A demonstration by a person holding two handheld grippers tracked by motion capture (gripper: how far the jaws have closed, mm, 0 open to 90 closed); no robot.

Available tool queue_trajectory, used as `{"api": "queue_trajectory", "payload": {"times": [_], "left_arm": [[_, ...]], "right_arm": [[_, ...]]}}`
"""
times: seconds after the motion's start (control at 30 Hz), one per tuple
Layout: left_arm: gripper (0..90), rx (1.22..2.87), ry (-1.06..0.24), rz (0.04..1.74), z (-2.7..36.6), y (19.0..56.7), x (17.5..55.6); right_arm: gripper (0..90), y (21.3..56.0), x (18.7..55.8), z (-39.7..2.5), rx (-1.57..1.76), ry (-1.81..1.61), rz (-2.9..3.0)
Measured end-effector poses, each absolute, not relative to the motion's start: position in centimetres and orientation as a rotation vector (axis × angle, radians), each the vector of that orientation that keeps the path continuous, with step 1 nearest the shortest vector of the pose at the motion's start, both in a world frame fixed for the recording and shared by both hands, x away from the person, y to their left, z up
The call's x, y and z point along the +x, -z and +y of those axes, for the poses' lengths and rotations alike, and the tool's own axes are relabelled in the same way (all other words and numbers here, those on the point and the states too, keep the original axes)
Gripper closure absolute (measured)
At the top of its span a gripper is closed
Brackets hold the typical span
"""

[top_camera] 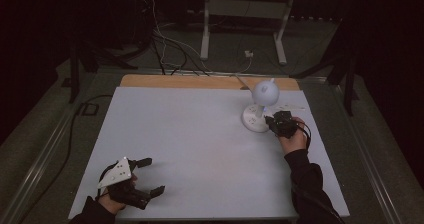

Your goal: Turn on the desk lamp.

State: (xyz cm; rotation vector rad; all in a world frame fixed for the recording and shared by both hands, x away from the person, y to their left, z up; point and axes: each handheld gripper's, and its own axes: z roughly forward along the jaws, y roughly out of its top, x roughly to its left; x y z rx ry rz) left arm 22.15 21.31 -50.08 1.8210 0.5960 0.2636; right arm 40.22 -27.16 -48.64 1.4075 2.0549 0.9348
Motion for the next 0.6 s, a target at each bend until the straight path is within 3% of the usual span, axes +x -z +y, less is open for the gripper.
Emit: {"api": "queue_trajectory", "payload": {"times": [0.6], "left_arm": [[0.4,1.820,-0.262,0.596,21.32,50.08,22.16]], "right_arm": [[90.0,49.58,40.39,-26.30,1.380,-0.907,2.030]]}}
